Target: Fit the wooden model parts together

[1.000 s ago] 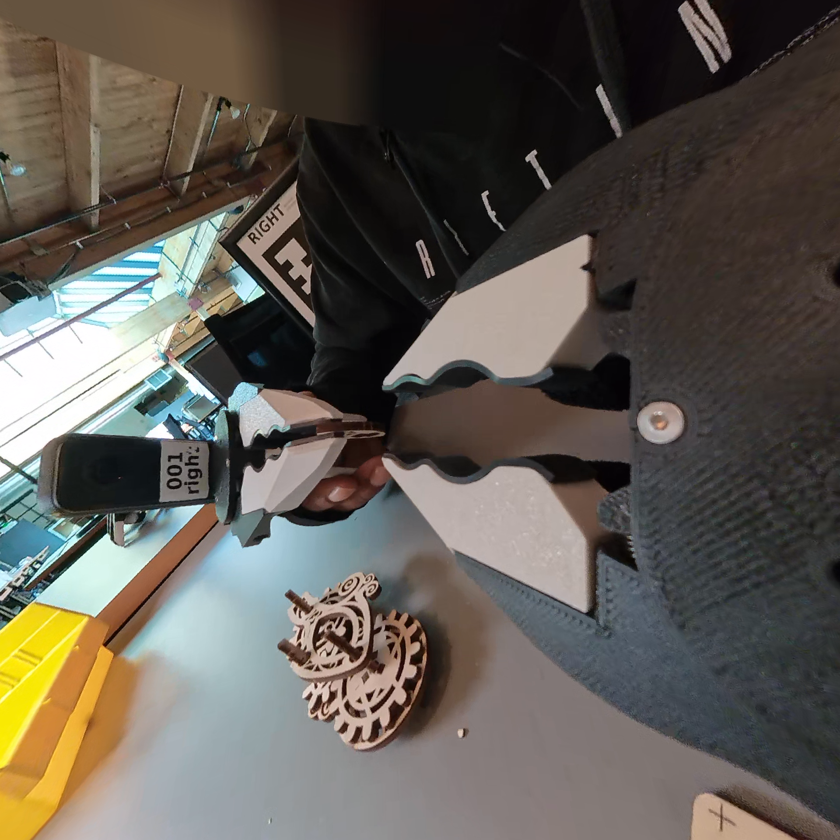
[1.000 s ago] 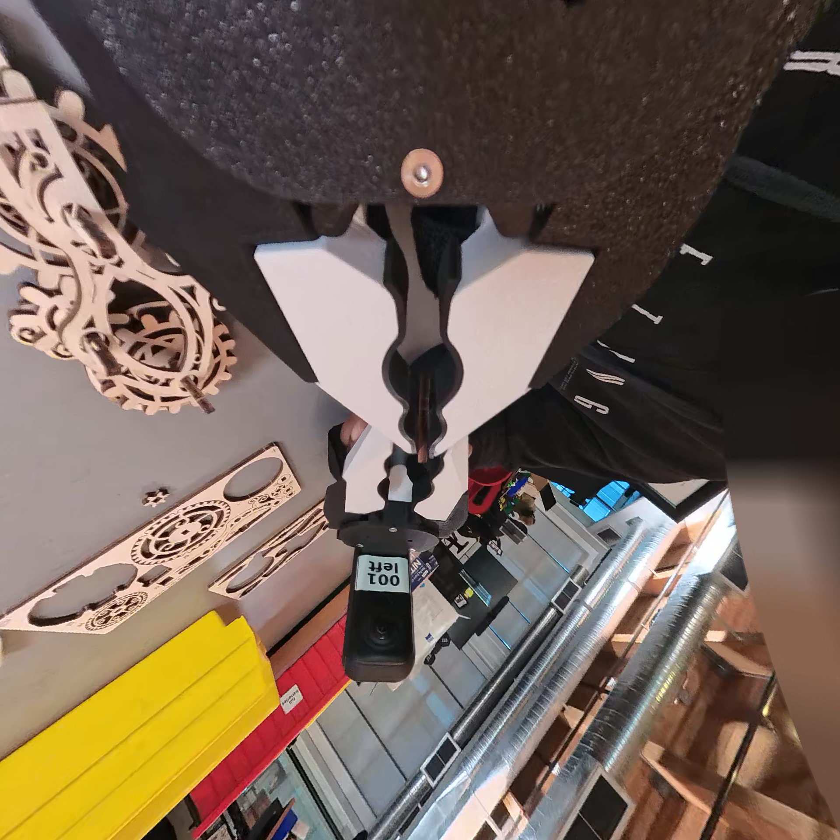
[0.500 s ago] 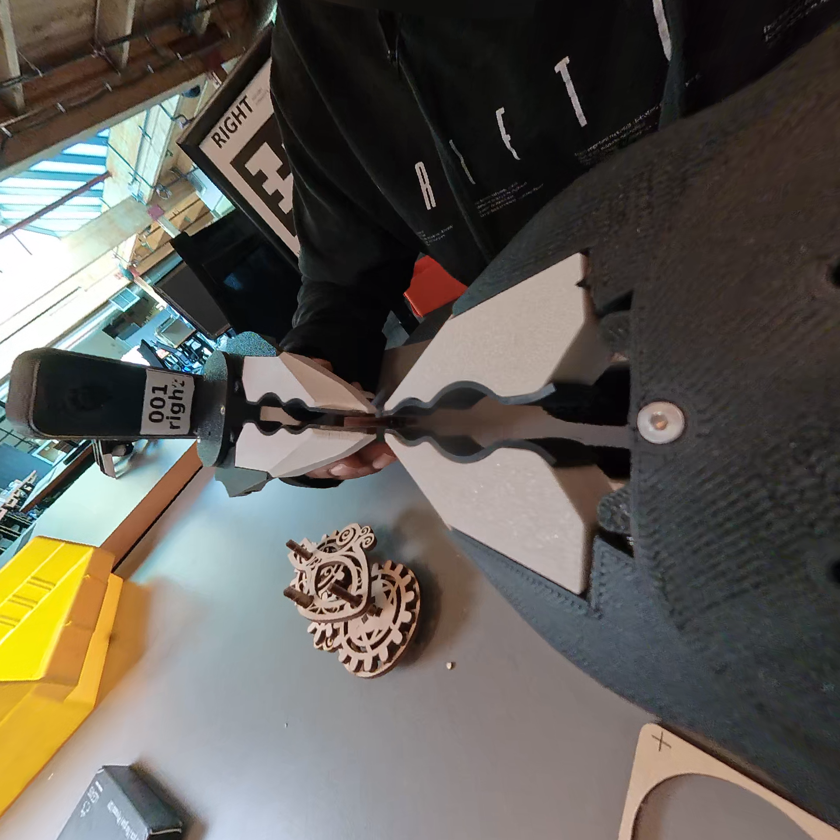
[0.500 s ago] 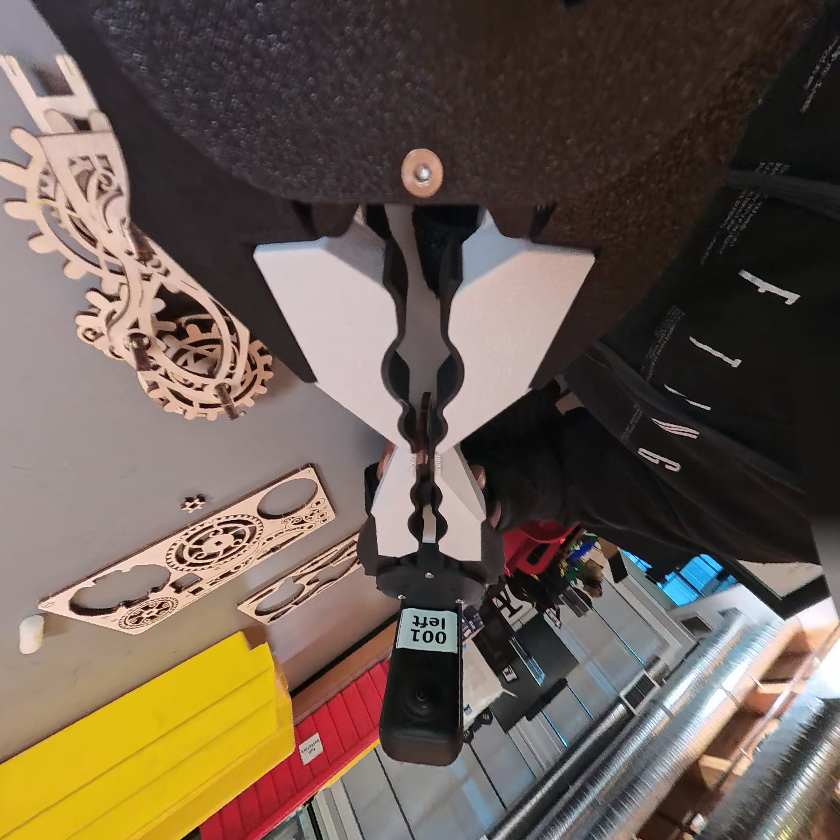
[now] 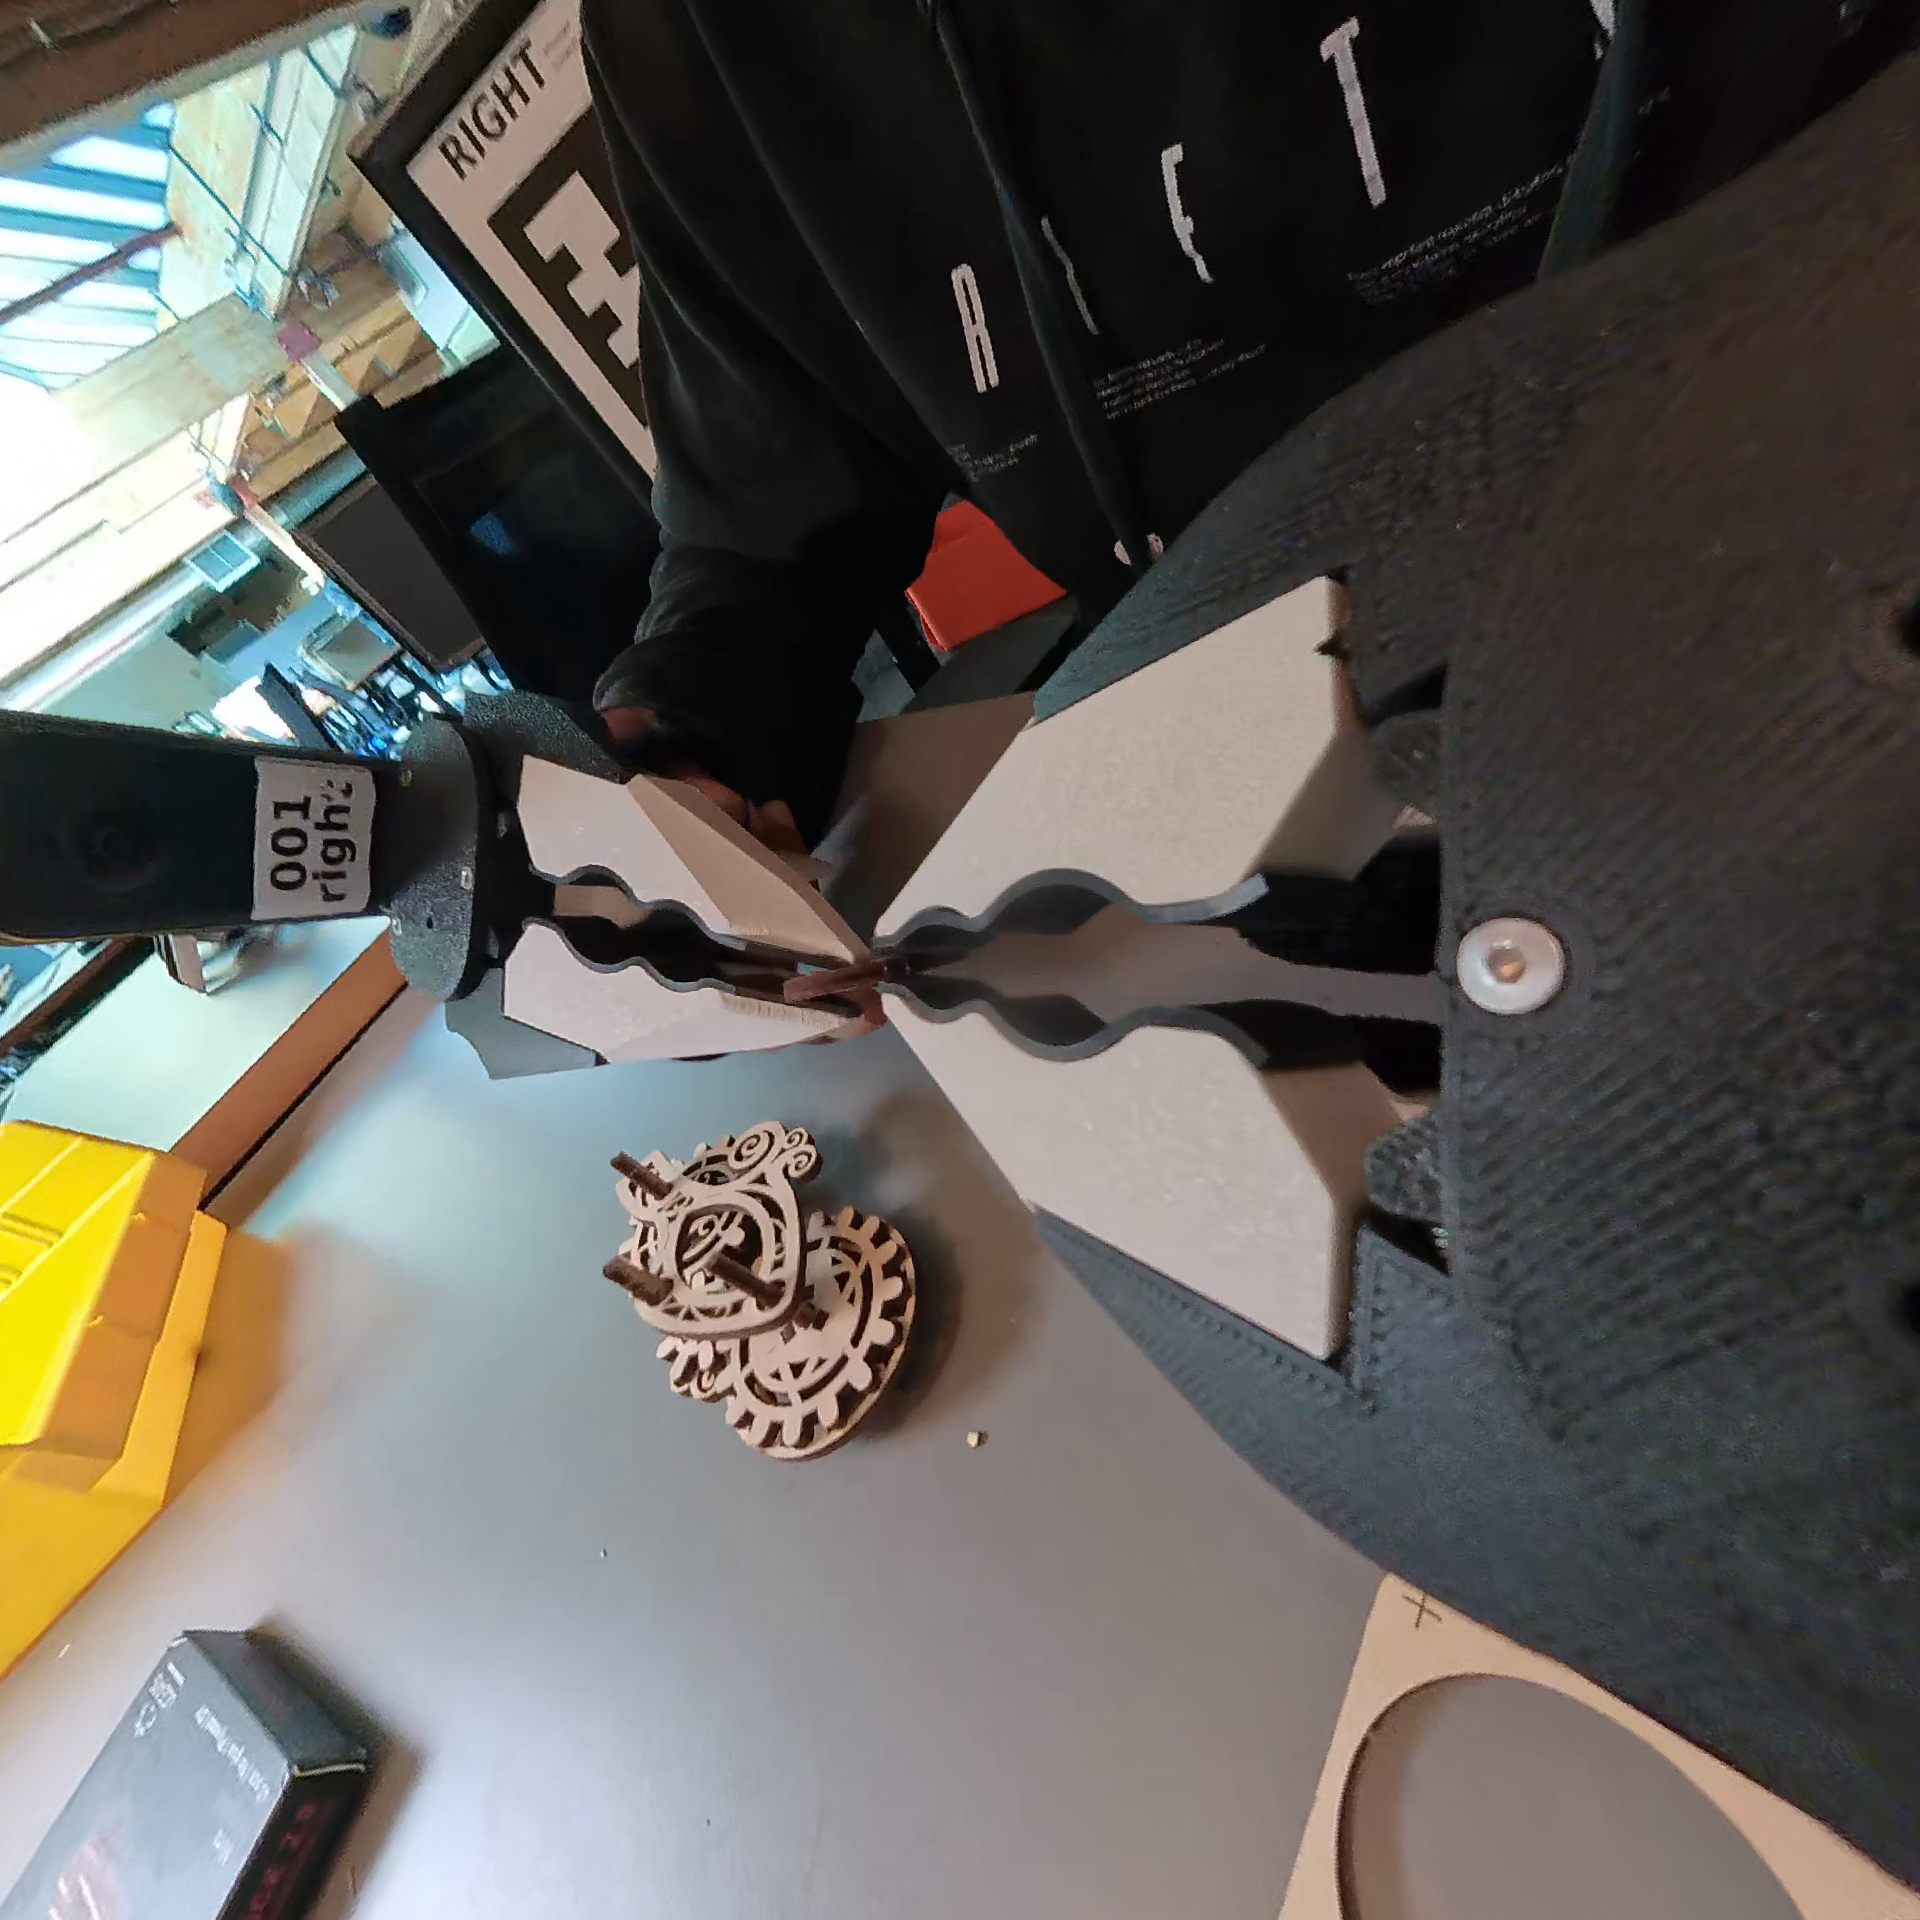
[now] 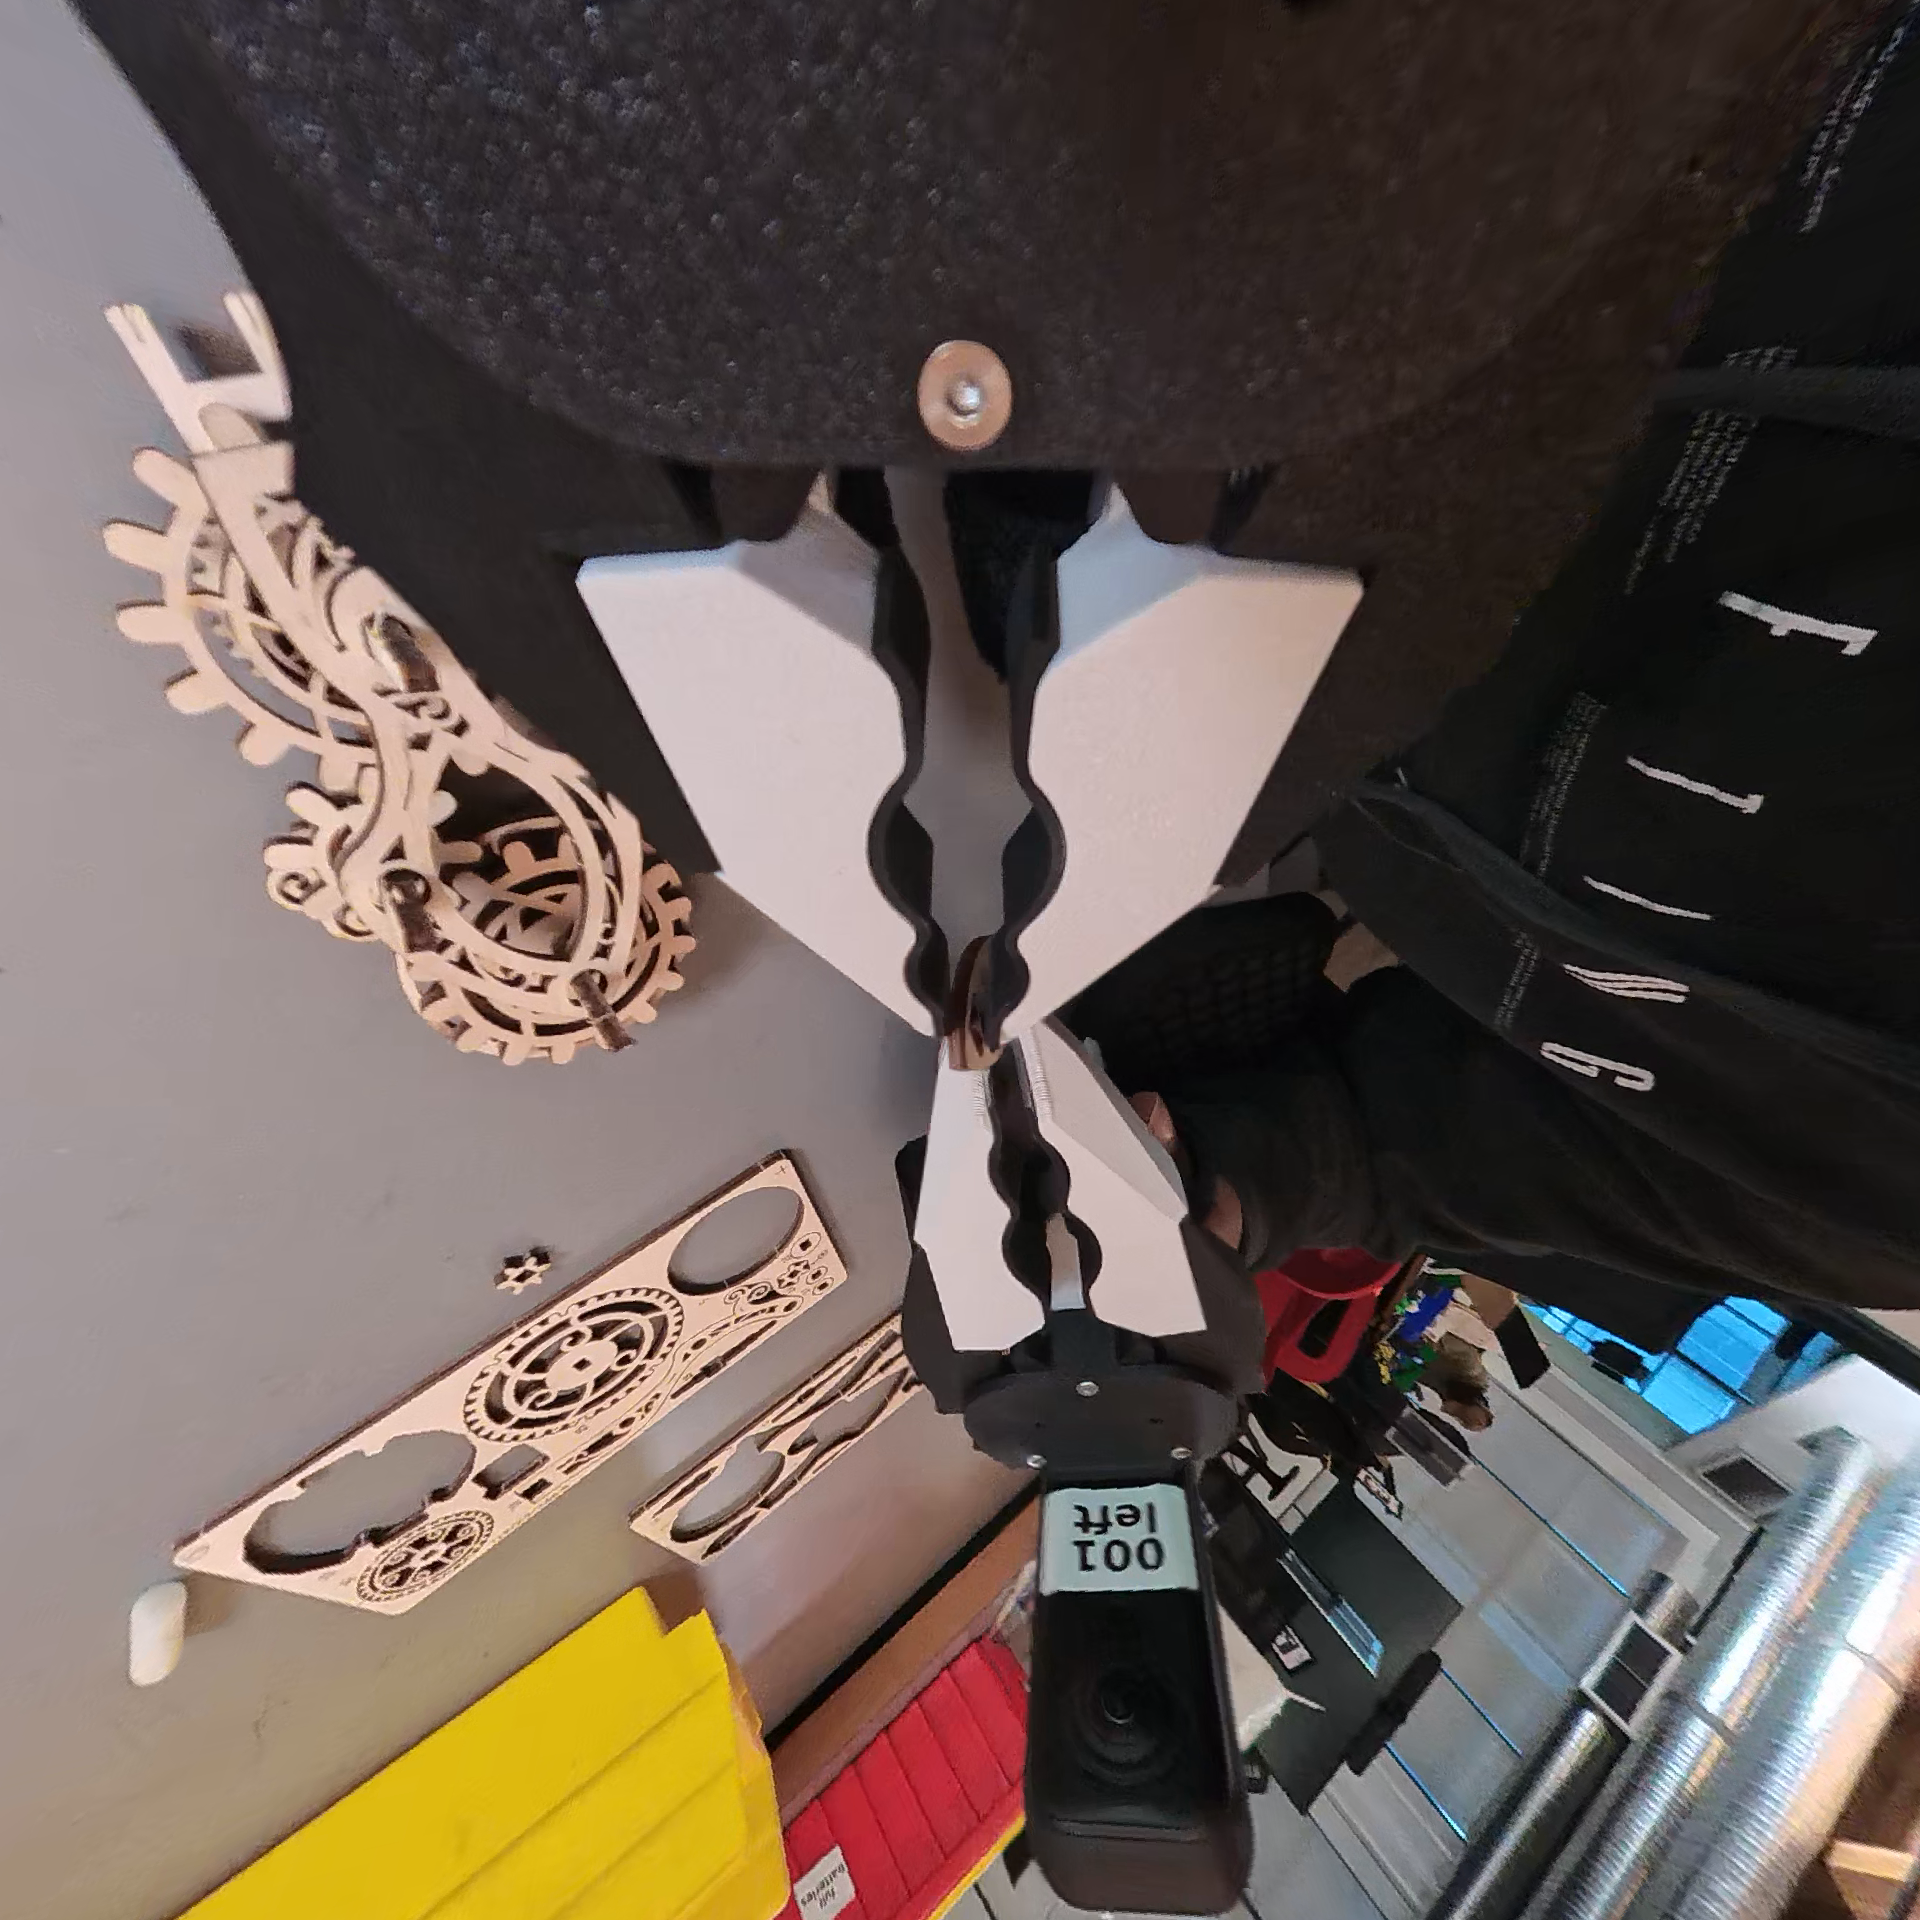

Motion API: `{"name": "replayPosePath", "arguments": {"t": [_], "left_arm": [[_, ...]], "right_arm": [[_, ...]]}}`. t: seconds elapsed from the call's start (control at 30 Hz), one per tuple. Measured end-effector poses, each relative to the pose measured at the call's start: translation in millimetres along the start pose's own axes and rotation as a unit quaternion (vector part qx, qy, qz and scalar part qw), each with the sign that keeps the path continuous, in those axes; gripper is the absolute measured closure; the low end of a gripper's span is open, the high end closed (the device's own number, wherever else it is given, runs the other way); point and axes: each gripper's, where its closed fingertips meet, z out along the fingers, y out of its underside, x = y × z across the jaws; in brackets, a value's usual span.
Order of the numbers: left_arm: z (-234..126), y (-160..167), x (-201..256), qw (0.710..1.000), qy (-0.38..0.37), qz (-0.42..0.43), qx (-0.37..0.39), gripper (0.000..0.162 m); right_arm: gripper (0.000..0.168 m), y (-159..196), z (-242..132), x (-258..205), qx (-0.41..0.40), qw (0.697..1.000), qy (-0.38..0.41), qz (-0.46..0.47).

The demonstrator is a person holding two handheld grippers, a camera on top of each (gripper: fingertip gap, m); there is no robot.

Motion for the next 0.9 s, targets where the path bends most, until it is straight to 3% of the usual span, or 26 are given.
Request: {"name": "replayPosePath", "arguments": {"t": [0.5, 0.6, 0.77, 0.9], "left_arm": [[0, 5, -11, 0.999, -0.033, 0.009, -0.012, 0.160], [0, 3, -5, 1.000, -0.001, -0.027, 0.001, 0.161], [-1, 2, -5, 1.000, -0.003, -0.026, 0.004, 0.161], [-4, 0, -8, 1.000, -0.016, -0.020, 0.009, 0.160]], "right_arm": [[0.162, 3, 4, 9, -0.009, 0.988, 0.099, -0.114], [0.160, 0, 2, 4, 0.001, 0.984, 0.089, -0.154], [0.161, 0, 2, -1, 0.008, 0.992, 0.047, -0.117], [0.154, 0, 4, -2, 0.006, 0.978, 0.072, -0.195]]}}
